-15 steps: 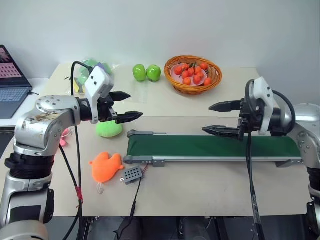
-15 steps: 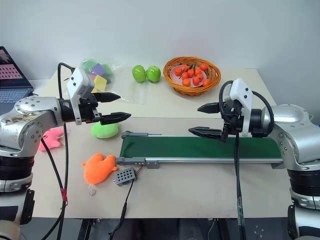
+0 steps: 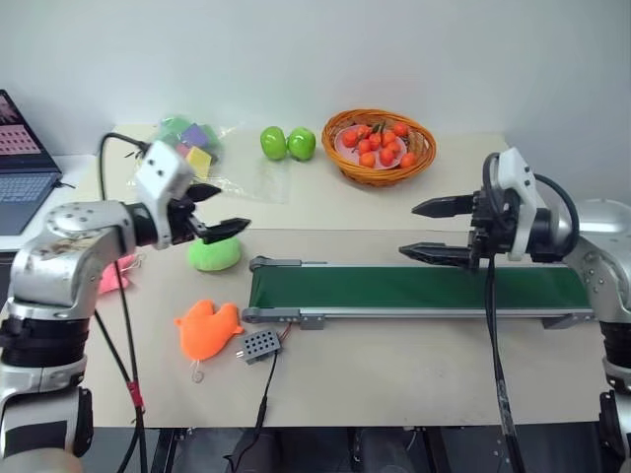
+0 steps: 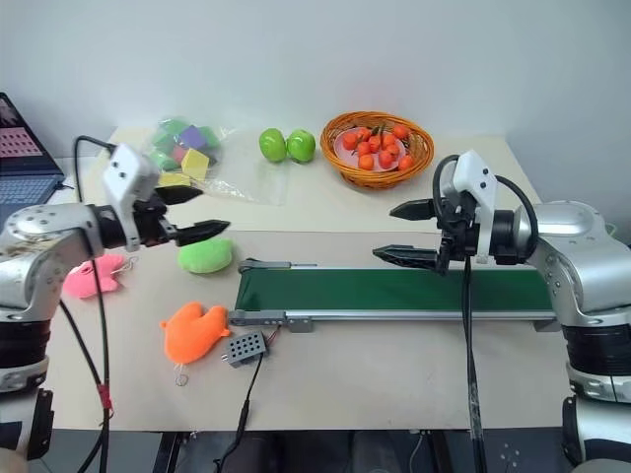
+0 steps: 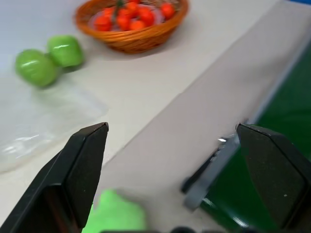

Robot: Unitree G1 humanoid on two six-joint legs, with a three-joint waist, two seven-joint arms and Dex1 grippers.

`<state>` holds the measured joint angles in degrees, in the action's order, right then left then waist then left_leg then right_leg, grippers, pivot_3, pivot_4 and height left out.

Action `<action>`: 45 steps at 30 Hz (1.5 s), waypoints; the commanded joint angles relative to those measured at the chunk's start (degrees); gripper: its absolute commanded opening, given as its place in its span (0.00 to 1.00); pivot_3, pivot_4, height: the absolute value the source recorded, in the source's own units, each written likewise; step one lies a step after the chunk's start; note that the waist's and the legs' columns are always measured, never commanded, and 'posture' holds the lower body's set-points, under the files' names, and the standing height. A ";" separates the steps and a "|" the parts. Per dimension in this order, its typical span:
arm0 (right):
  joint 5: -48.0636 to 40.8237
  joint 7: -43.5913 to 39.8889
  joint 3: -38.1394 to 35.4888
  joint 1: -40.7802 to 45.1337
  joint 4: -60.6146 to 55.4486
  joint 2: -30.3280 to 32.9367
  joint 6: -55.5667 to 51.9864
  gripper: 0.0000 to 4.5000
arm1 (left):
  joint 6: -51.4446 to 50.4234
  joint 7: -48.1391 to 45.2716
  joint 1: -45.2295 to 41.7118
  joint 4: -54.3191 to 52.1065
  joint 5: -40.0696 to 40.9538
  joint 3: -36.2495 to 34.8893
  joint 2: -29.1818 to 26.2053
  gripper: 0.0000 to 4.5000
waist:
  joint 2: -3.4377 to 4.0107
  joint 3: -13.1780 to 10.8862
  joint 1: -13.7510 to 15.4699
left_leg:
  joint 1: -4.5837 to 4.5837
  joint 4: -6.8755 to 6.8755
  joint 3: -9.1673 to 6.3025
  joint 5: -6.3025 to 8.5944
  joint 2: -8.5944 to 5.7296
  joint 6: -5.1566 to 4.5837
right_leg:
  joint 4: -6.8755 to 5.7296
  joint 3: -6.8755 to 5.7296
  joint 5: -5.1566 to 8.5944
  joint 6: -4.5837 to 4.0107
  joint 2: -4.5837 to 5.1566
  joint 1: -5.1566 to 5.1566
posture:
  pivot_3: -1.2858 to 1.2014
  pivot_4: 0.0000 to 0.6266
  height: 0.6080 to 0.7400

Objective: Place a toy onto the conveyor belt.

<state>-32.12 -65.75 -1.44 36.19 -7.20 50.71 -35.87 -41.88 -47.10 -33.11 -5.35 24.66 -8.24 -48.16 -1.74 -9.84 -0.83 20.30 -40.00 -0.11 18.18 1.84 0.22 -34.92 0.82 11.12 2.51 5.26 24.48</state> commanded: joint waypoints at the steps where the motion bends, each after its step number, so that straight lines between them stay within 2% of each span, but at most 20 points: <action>1: 0.70 -1.10 0.55 2.62 0.81 -1.23 1.95 1.00 | 1.98 3.75 2.27 0.65 -1.04 -6.44 -1.12 0.99 | 0.00 0.00 0.01 | 0.00 0.00 0.00 0.00 0.00 0.00 | 0.00 0.00 0.00 0.00 0.00 0.00 | 0.52 0.24 0.99; 10: 2.58 -3.59 2.84 6.24 4.65 -3.34 3.10 1.00 | 4.29 12.68 7.66 7.20 -3.00 -15.88 0.02 0.99 | 0.00 0.00 0.12 | 0.01 0.01 0.00 -0.01 0.00 0.02 | -0.01 -0.02 0.00 0.00 0.02 0.02 | 0.52 0.24 0.99; 14: 3.26 -4.18 3.18 6.96 5.51 -3.72 3.10 1.00 | 7.12 13.66 9.55 10.62 -3.81 -18.20 -0.54 0.99 | 0.01 0.00 0.09 | 0.01 0.02 0.01 -0.01 0.00 0.02 | -0.01 -0.04 0.00 0.00 0.02 0.03 | 0.52 0.24 0.99; 20: 3.62 -4.53 2.55 6.50 4.66 -3.32 2.18 1.00 | 13.80 14.62 11.22 21.57 -5.31 -21.25 -0.74 0.99 | 0.01 0.00 0.09 | 0.00 0.05 0.03 -0.02 0.00 0.05 | -0.02 -0.05 0.00 0.00 0.03 0.04 | 0.52 0.24 0.99; 25: 3.34 -4.28 1.72 5.79 3.52 -2.32 1.36 1.00 | 21.01 16.30 9.79 34.04 -7.59 -20.57 -0.58 0.99 | 0.01 0.00 0.09 | 0.00 0.06 0.04 -0.03 -0.01 0.06 | -0.04 -0.06 0.00 -0.01 0.03 0.05 | 0.52 0.24 0.99; 29: 2.91 -3.73 0.86 4.85 2.37 -1.31 0.63 1.00 | 25.09 16.30 9.44 39.37 -9.20 -18.62 -0.03 0.99 | 0.00 0.00 0.14 | 0.00 0.06 0.04 -0.03 -0.01 0.07 | -0.04 -0.07 -0.01 -0.01 0.04 0.05 | 0.52 0.24 0.99; 45: 3.10 -2.73 -0.41 4.42 1.18 -0.26 0.59 1.00 | 33.58 16.80 0.59 62.49 -14.52 -11.50 0.93 0.99 | 0.00 0.00 0.00 | 0.00 0.06 0.06 -0.04 -0.02 0.07 | -0.08 -0.10 -0.01 -0.01 0.04 0.04 | 0.52 0.24 0.99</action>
<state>-28.27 -68.54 0.90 39.69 -4.39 49.17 -35.70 -9.79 -30.26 -31.70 56.25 10.77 -20.04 -46.58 -1.74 -9.84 -0.83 20.30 -39.94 -0.05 18.15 1.82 0.29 -35.00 0.73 11.11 2.50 5.31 24.52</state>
